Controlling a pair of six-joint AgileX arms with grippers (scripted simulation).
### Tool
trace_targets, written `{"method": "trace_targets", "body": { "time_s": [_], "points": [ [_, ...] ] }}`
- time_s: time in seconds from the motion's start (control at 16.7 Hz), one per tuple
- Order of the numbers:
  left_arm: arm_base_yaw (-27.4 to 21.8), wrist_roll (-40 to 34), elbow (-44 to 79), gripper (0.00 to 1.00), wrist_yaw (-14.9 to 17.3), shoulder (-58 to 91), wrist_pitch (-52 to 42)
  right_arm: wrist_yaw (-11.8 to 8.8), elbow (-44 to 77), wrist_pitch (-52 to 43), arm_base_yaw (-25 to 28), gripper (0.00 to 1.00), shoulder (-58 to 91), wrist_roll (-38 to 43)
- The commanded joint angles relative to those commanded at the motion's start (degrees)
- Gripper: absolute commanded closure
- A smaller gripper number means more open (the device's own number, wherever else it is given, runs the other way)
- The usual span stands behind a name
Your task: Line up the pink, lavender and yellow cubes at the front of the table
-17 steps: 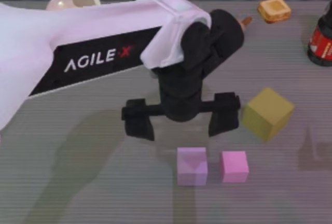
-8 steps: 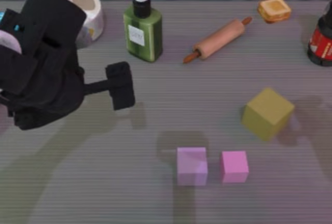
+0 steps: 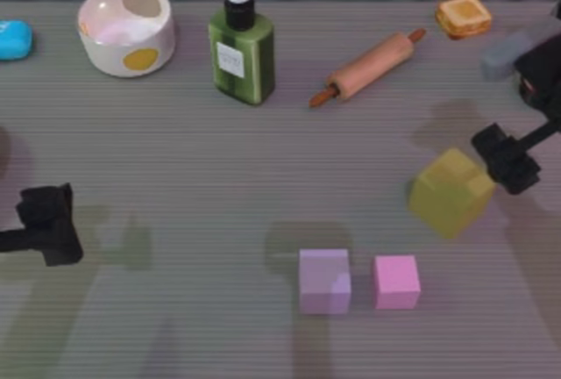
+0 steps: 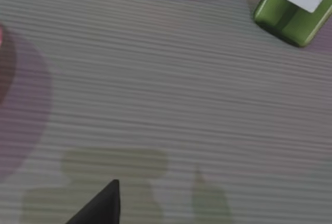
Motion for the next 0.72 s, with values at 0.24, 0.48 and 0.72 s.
{"method": "trace_targets", "body": {
  "time_s": [0.24,0.48,0.72],
  "points": [
    [7.0,8.9,-12.9,0.0,0.4,-18.9,10.3,0.0,13.8,-8.3,2.7,0.0,16.8,-3.0],
    [11.2,14.7,-20.2,0.0,0.8,-30.2,17.3,-0.1,22.5,-12.5,4.4,0.0,26.4,-4.8],
    [12.0,15.9,-21.5,0.0,0.9,-32.2,18.8,-0.1,24.2,-13.2,4.7,0.0,28.1,-5.1]
  ]
}}
